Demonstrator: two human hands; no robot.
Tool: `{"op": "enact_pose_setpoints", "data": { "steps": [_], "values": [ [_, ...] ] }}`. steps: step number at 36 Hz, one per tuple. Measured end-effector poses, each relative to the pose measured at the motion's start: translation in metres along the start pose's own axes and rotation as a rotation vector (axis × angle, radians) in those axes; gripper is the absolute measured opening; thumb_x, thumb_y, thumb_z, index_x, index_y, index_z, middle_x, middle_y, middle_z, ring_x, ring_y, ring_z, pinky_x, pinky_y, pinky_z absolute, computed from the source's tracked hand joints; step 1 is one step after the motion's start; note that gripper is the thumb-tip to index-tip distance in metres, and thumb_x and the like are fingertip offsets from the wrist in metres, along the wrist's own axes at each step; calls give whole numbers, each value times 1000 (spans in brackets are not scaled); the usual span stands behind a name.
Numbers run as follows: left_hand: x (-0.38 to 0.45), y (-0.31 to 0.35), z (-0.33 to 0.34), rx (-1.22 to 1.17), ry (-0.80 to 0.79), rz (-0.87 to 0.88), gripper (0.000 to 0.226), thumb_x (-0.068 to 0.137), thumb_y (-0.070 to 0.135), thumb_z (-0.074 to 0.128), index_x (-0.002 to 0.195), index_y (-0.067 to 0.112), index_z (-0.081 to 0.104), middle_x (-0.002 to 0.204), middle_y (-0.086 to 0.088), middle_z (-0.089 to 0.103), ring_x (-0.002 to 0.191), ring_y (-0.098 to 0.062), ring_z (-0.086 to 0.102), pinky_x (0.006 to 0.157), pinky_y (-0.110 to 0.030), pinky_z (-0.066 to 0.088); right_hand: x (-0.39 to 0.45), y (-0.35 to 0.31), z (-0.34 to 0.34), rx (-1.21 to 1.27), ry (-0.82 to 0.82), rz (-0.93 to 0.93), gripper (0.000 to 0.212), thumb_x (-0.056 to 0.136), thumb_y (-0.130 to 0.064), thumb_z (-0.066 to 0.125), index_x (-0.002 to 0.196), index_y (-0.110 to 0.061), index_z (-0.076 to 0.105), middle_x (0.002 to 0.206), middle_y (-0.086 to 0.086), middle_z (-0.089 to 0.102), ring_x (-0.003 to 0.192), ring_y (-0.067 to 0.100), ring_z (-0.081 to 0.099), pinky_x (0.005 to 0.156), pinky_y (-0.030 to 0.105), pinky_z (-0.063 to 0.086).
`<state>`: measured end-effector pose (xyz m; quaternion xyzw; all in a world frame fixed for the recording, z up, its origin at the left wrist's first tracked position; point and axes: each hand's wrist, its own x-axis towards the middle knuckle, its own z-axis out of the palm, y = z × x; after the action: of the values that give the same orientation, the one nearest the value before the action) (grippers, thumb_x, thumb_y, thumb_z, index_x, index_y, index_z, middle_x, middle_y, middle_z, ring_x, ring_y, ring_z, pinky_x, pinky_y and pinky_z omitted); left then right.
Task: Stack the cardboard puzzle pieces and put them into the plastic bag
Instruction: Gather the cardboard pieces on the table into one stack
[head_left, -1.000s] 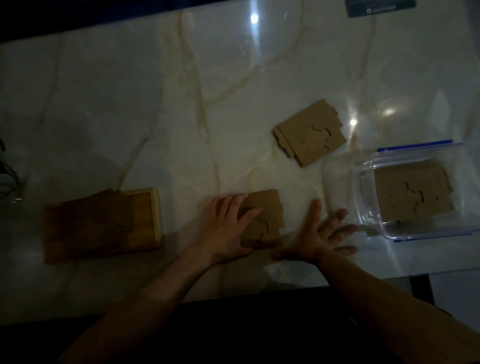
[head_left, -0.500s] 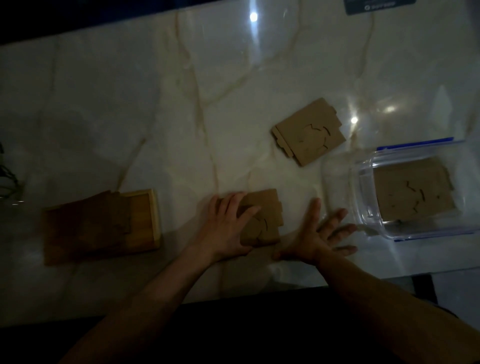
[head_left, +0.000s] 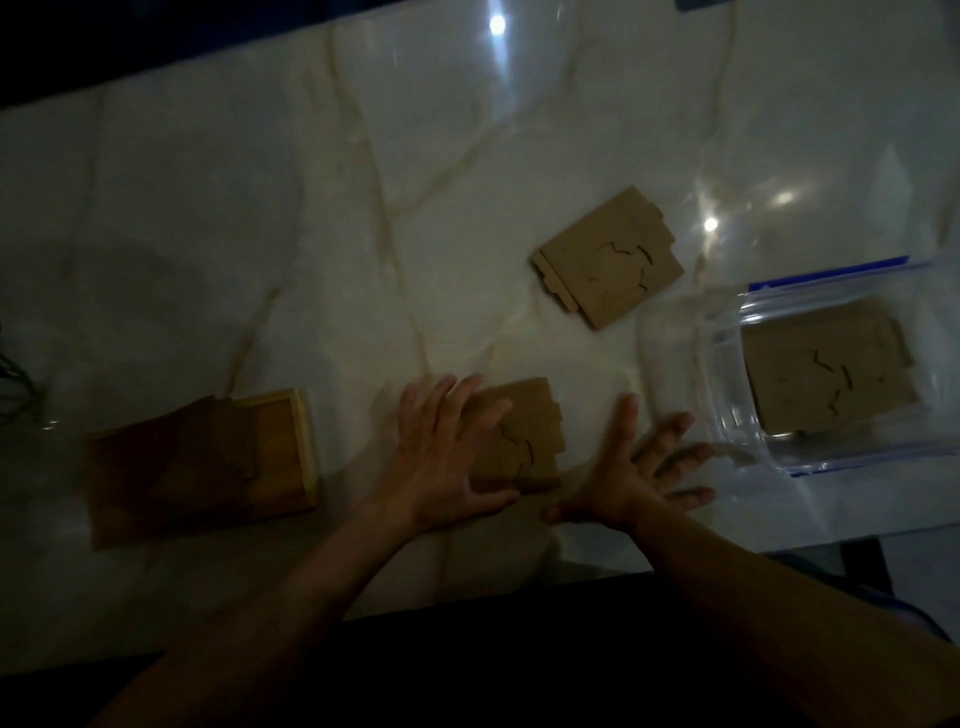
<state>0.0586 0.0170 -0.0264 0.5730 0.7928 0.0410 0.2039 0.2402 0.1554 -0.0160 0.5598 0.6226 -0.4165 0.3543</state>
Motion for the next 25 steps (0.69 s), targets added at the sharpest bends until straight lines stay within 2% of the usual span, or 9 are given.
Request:
{"op": "enact_pose_setpoints", "data": {
  "steps": [3, 5, 8, 12, 16, 19, 21, 25],
  "values": [
    [15, -1, -6, -65, 36, 4, 87, 71, 80, 46, 143, 35, 25, 151, -4, 21, 140, -30, 20, 116, -53, 1, 2, 2, 0, 7, 4, -14, 174, 18, -68, 88, 124, -54, -49, 121, -1, -72, 97, 35, -67, 94, 78, -21],
    [34, 1, -13, -76, 50, 18, 81, 74, 76, 46, 139, 31, 32, 146, -5, 32, 135, -29, 29, 115, -52, 10, 2, 3, 0, 8, 2, -22, 174, 18, -67, 88, 124, -54, -49, 122, -1, -71, 98, 35, -67, 94, 78, -21],
    [73, 4, -24, -51, 46, 49, 72, 77, 70, 48, 133, 25, 43, 135, -5, 46, 126, -26, 42, 109, -49, 26, 2, 2, -1, 11, -19, -3, 175, 19, -65, 90, 124, -54, -49, 123, 1, -71, 100, 38, -66, 94, 79, -20],
    [128, 10, -35, -35, 63, 102, 63, 77, 64, 55, 123, 21, 52, 123, -4, 53, 115, -25, 49, 101, -43, 34, 0, 1, -3, 2, -33, -8, 174, 21, -65, 90, 124, -53, -50, 120, 1, -72, 95, 36, -68, 94, 79, -21],
    [169, 21, -37, 45, 113, 109, 70, 73, 65, 57, 123, 17, 51, 127, -8, 49, 118, -29, 44, 98, -43, 33, -4, -3, -6, 0, -34, 10, 172, 26, -63, 91, 122, -53, -52, 123, 3, -71, 102, 39, -65, 97, 78, -18],
    [189, 32, -37, 56, 107, 69, 83, 67, 71, 58, 132, 21, 42, 144, -11, 36, 131, -33, 31, 105, -48, 27, -5, -6, -8, -6, -40, 33, 171, 29, -61, 91, 121, -52, -53, 126, 6, -69, 116, 45, -57, 101, 79, -16],
    [199, 43, -37, 42, 78, 23, 92, 63, 78, 56, 135, 24, 37, 148, -13, 29, 133, -35, 26, 107, -51, 24, -6, -8, -8, -8, -37, 42, 171, 30, -61, 91, 120, -51, -54, 124, 6, -70, 121, 46, -54, 101, 78, -17],
    [214, 65, -35, 21, 18, -92, 102, 56, 86, 51, 137, 27, 33, 152, -14, 20, 135, -37, 20, 109, -55, 19, -4, -7, -6, -7, -24, 45, 171, 29, -62, 91, 120, -52, -54, 121, 5, -71, 114, 43, -59, 99, 76, -20]
  ]
}}
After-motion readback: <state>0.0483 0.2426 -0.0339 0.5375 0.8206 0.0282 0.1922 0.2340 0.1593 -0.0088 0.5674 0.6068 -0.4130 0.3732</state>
